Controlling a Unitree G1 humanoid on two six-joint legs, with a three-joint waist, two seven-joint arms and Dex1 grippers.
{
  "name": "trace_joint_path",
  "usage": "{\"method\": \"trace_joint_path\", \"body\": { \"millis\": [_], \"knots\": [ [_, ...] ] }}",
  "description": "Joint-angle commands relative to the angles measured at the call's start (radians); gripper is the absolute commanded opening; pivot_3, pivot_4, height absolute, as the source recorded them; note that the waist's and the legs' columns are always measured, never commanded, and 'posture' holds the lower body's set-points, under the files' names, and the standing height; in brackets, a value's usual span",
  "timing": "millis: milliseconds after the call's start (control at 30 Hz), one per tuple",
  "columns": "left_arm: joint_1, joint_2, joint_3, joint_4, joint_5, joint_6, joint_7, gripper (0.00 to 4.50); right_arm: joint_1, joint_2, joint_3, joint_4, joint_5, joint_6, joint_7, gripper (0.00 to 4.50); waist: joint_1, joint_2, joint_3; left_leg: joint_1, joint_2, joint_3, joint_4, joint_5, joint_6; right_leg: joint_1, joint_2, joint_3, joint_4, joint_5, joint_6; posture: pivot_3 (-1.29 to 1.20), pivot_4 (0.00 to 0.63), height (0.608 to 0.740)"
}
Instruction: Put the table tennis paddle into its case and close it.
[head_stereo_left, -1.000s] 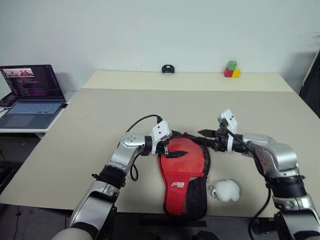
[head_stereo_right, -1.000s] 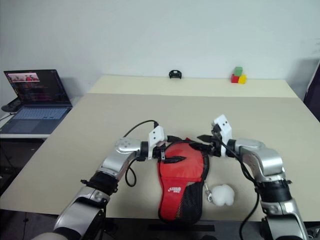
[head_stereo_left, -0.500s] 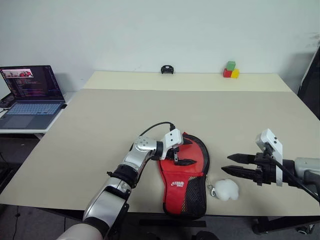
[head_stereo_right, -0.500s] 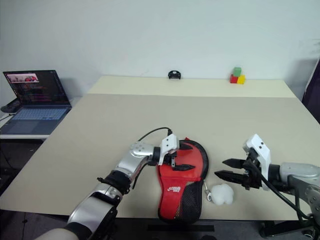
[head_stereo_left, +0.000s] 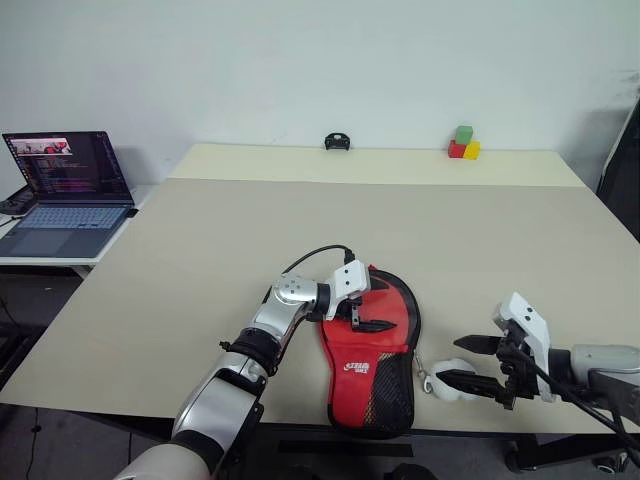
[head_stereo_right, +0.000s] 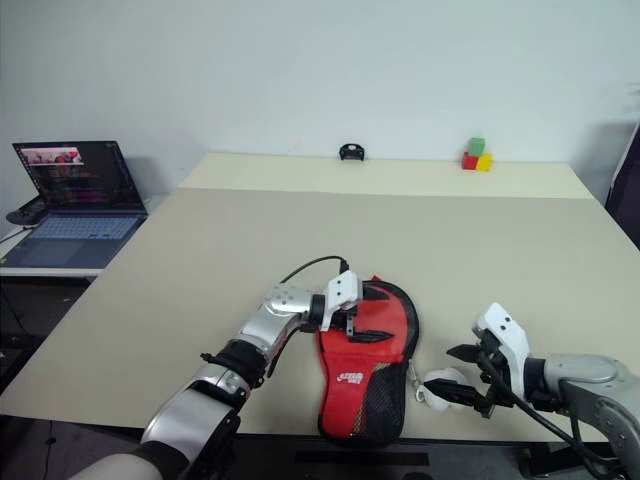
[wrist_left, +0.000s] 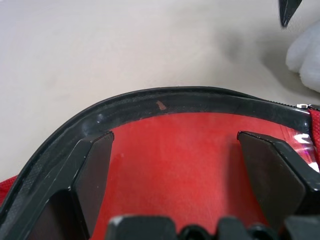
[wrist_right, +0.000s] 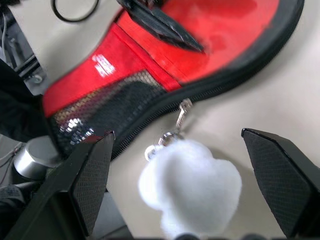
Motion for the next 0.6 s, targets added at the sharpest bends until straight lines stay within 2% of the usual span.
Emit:
{"method": "trace_joint_path", "body": {
  "millis": [33,167,567,600],
  "knots": [
    [-0.009,0.001,-0.002,0.013,0.017,-0.015,0.007,4.32,0.019,-0.024,0.052,0.017,-0.056,-0.072,0.015,4.46,0.000,0.000,0.000,0.000,0.000,0.000,0.000,0.000,0.000,0.000,0.000,0.000,0.000,0.000,0.000,0.00,0.150,0.740],
    [-0.009,-0.006,-0.006,0.025,0.024,-0.026,0.018,4.32,0.038,-0.018,0.116,0.054,-0.113,-0.132,0.017,4.46,0.001,0.000,0.000,0.001,0.000,0.000,0.000,0.000,0.000,0.001,0.000,0.000,0.000,0.000,0.000,0.00,0.150,0.740],
    [-0.018,-0.022,-0.014,0.054,0.038,-0.054,0.024,4.32,0.035,-0.027,0.168,0.052,-0.190,-0.189,-0.005,4.46,0.004,0.000,0.000,0.003,0.000,0.000,0.000,0.000,0.000,0.003,0.000,0.000,0.000,0.000,0.000,0.00,0.150,0.740],
    [-0.018,-0.023,-0.014,0.055,0.039,-0.055,0.024,4.32,0.038,-0.031,0.172,0.051,-0.198,-0.196,-0.003,4.29,0.005,0.000,0.000,0.003,0.000,0.000,0.000,0.000,0.000,0.003,0.000,0.000,0.000,0.000,0.000,0.00,0.150,0.740]
  ]
}}
